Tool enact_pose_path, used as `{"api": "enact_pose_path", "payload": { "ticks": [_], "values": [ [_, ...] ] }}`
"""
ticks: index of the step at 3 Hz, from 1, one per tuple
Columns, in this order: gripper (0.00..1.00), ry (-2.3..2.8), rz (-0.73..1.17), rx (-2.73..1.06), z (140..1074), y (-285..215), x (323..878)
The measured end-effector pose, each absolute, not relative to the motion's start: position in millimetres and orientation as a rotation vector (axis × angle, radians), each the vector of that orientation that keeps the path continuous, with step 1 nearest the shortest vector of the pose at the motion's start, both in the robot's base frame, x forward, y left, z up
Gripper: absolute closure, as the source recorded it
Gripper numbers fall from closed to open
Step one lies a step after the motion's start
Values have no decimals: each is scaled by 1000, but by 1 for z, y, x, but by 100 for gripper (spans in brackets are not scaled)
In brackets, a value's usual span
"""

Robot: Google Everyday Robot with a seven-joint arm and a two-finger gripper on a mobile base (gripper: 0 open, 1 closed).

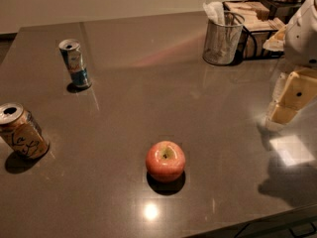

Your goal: Move redbull can near apple

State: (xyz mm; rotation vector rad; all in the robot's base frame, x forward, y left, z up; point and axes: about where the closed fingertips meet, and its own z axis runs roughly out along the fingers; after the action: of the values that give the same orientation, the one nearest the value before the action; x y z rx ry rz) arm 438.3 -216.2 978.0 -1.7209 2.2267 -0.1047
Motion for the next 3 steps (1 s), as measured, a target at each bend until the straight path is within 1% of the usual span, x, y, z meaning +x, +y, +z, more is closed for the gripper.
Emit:
{"api": "enact_pose_path", "payload": {
  "ticks": [1,2,3],
  "values": [
    [0,2227,-105,-1721,978,-216,438],
    [0,2196,-91,-1745,977,-201,442],
    [0,2183,-72,-1746,973,-185,461]
  ]
}}
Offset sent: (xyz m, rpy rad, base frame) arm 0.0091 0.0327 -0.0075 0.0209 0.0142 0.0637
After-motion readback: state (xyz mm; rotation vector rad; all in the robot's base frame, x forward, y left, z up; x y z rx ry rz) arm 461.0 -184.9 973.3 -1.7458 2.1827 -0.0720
